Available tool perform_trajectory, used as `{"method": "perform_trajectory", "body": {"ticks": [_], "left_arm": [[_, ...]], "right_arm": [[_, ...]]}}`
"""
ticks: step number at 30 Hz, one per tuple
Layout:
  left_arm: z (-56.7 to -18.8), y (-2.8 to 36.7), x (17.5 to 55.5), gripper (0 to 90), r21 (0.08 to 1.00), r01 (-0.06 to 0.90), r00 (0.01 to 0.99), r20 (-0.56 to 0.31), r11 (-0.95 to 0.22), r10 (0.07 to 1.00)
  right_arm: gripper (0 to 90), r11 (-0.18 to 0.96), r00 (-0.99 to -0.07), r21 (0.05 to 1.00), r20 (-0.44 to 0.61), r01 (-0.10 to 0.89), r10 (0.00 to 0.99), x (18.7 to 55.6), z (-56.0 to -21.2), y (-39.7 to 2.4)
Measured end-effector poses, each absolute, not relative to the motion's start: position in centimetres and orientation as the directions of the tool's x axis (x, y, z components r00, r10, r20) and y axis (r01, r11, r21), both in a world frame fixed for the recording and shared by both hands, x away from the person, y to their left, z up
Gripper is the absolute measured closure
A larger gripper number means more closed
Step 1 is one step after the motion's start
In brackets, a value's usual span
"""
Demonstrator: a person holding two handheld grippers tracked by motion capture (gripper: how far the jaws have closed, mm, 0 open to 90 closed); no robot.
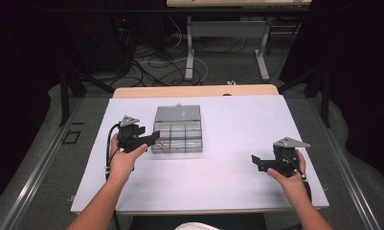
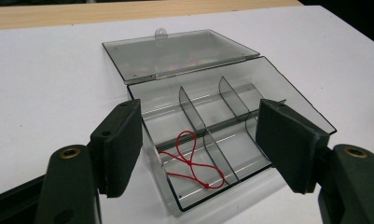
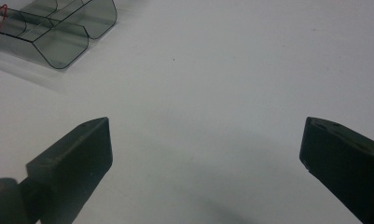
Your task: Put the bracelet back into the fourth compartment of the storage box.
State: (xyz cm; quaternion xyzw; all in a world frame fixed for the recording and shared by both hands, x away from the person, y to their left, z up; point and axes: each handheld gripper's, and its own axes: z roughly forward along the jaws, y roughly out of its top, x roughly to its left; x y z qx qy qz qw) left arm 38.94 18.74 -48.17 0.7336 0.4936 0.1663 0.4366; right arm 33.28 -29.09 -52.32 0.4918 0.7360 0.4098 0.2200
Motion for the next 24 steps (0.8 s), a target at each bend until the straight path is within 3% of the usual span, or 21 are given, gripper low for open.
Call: {"method": "perform_trajectory", "body": {"ticks": [13,24], "left_arm": [[-48.2,19.6,37.6,25.5,0.778,0.619,0.444,-0.237,-0.105,0.864],[-48.5,21.2,36.2,9.4,0.791,0.6,0.445,-0.204,-0.121,0.872]], "right_arm": [[1.8,0.186,-0.418,0.82,0.071,0.541,0.906,33.3,-52.3,-29.2],[1.8,0.179,-0.417,0.821,0.078,0.542,0.905,33.3,-52.3,-29.2]]}}
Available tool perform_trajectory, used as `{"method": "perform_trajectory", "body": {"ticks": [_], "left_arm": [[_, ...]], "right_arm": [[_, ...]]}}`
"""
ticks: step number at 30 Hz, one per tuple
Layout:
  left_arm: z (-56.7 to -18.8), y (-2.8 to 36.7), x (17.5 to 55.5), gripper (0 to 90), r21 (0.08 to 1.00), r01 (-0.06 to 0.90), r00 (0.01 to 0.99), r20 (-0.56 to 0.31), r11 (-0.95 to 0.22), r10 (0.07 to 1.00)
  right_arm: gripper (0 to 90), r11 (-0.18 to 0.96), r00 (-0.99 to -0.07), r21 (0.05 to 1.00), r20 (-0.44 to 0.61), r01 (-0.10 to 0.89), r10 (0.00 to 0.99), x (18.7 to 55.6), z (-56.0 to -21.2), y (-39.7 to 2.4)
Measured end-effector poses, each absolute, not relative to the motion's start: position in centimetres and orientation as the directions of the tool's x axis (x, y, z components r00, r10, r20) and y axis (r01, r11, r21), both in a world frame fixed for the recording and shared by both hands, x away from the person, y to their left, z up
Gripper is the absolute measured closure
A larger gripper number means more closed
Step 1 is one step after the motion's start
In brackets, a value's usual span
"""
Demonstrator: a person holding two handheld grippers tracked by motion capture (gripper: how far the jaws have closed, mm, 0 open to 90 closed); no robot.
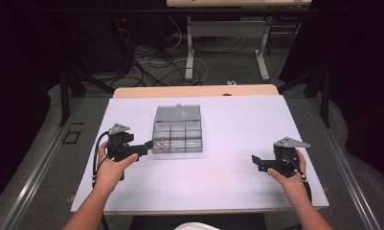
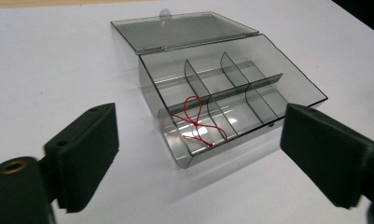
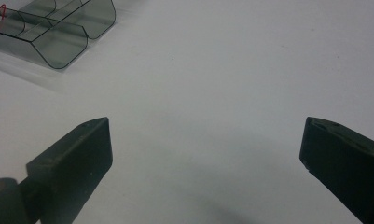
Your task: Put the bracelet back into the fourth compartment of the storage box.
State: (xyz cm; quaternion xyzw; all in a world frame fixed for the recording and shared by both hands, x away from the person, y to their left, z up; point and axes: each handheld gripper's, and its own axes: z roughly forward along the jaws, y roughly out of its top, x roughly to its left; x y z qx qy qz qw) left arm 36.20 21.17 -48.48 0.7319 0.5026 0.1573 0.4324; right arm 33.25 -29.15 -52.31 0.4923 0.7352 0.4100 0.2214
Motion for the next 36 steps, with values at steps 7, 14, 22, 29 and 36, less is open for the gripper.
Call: {"method": "perform_trajectory", "body": {"ticks": [7,14,22,29,36], "left_arm": [[-49.2,22.2,35.4,0.5,0.799,0.594,0.433,-0.22,-0.093,0.874],[-49.8,23.6,34.7,0.5,0.803,0.591,0.421,-0.229,-0.074,0.878],[-50.3,25.1,34.0,0.5,0.793,0.605,0.399,-0.235,-0.062,0.886],[-50.9,26.0,33.7,0.7,0.796,0.601,0.385,-0.205,-0.076,0.9],[-51.8,26.5,33.5,1.2,0.786,0.612,0.373,-0.186,-0.09,0.909]], "right_arm": [[1.8,0.179,-0.418,0.821,0.079,0.542,0.905,33.2,-52.3,-29.1],[1.8,0.183,-0.42,0.823,0.074,0.539,0.905,33.3,-52.3,-29.2],[1.8,0.174,-0.412,0.821,0.081,0.544,0.907,33.2,-52.3,-29.2],[1.8,0.175,-0.411,0.82,0.08,0.546,0.908,33.2,-52.3,-29.2],[1.8,0.173,-0.411,0.82,0.082,0.546,0.908,33.2,-52.3,-29.3]]}}
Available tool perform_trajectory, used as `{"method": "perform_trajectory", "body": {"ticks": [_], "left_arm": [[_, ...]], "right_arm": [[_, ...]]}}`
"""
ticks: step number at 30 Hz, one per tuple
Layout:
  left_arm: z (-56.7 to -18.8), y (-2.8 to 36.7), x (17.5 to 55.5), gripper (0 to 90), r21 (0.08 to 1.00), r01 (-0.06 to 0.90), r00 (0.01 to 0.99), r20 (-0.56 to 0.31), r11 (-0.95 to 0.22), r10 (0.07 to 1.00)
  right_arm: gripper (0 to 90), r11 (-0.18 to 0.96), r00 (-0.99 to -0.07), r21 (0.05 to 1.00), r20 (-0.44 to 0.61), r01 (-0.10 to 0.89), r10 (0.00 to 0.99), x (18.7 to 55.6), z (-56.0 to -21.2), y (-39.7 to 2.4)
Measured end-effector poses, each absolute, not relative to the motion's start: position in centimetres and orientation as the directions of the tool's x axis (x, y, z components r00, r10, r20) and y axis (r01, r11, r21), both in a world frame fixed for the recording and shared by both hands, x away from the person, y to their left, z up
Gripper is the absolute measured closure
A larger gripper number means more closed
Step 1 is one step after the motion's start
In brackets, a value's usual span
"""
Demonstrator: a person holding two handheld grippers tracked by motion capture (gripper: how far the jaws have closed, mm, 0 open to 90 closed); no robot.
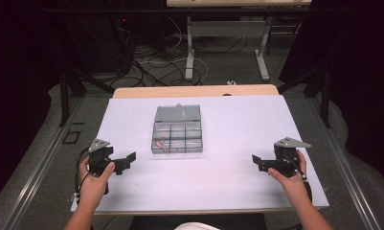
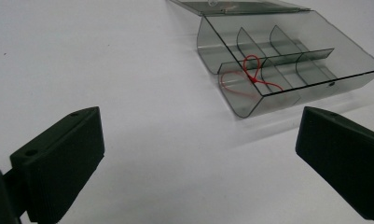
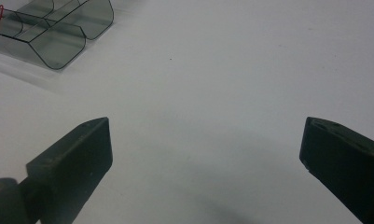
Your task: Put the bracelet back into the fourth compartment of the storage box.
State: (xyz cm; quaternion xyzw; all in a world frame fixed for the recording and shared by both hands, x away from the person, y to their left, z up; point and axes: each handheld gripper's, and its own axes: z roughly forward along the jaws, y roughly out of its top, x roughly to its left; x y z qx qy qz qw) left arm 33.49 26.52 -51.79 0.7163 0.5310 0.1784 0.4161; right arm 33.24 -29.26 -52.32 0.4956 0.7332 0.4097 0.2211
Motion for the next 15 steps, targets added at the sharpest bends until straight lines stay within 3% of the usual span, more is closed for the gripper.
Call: {"method": "perform_trajectory", "body": {"ticks": [15], "left_arm": [[-53.3,27.4,33.3,2.6,0.767,0.639,0.314,-0.188,-0.061,0.931]], "right_arm": [[1.8,0.173,-0.407,0.822,0.078,0.543,0.91,33.3,-52.3,-29.4]]}}
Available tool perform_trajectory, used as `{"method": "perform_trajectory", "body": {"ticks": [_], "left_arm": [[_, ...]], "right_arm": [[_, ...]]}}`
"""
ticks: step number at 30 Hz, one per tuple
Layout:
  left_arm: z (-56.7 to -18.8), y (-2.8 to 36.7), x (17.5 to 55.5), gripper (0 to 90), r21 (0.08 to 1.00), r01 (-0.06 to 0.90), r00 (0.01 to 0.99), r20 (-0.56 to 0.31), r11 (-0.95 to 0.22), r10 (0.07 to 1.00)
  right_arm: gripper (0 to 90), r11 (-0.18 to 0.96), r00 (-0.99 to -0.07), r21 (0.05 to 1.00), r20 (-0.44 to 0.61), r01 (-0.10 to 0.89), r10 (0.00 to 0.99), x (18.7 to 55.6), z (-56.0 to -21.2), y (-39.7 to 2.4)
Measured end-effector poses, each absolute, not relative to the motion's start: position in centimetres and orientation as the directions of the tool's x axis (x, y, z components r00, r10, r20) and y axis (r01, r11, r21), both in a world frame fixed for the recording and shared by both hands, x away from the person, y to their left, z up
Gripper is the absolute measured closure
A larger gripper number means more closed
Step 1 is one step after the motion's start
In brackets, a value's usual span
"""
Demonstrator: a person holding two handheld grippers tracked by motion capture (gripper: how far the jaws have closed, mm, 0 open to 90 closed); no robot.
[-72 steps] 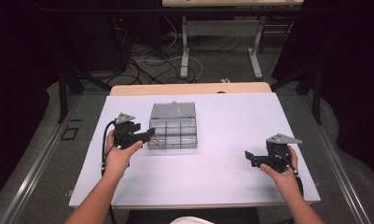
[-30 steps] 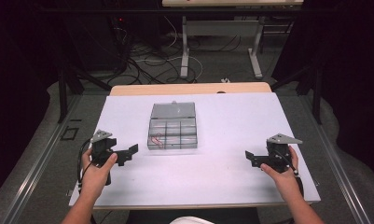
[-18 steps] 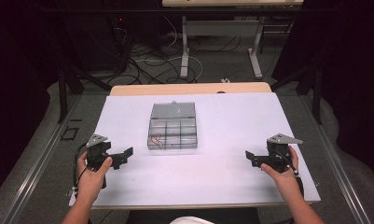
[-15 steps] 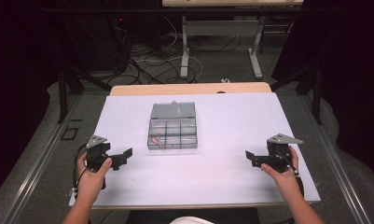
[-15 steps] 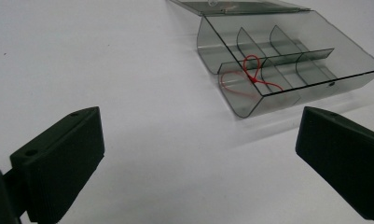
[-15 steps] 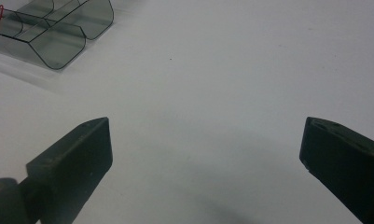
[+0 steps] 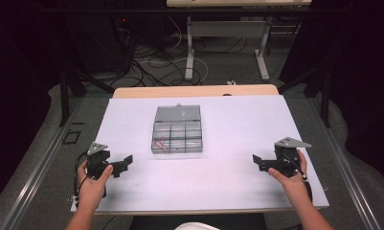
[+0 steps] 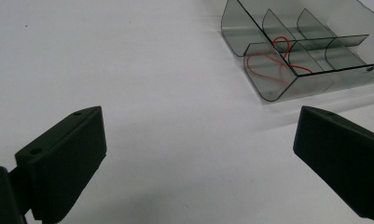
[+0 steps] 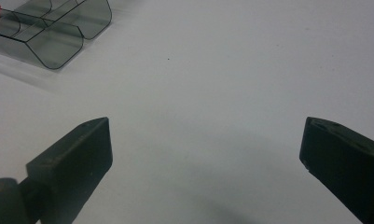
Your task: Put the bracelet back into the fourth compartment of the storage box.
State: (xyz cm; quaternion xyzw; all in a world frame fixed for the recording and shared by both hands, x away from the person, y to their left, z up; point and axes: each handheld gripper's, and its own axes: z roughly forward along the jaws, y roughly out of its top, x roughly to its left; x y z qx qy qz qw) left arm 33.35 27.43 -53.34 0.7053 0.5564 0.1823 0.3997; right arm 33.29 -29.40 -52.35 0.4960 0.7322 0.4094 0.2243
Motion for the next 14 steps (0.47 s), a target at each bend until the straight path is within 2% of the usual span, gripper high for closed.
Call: {"method": "perform_trajectory", "body": {"ticks": [14], "left_arm": [[-53.59,27.9,33.41,3.2,0.764,0.644,0.277,-0.173,-0.048,0.945]], "right_arm": [[1.8,0.176,-0.407,0.815,0.079,0.552,0.91,33.39,-52.54,-29.39]]}}
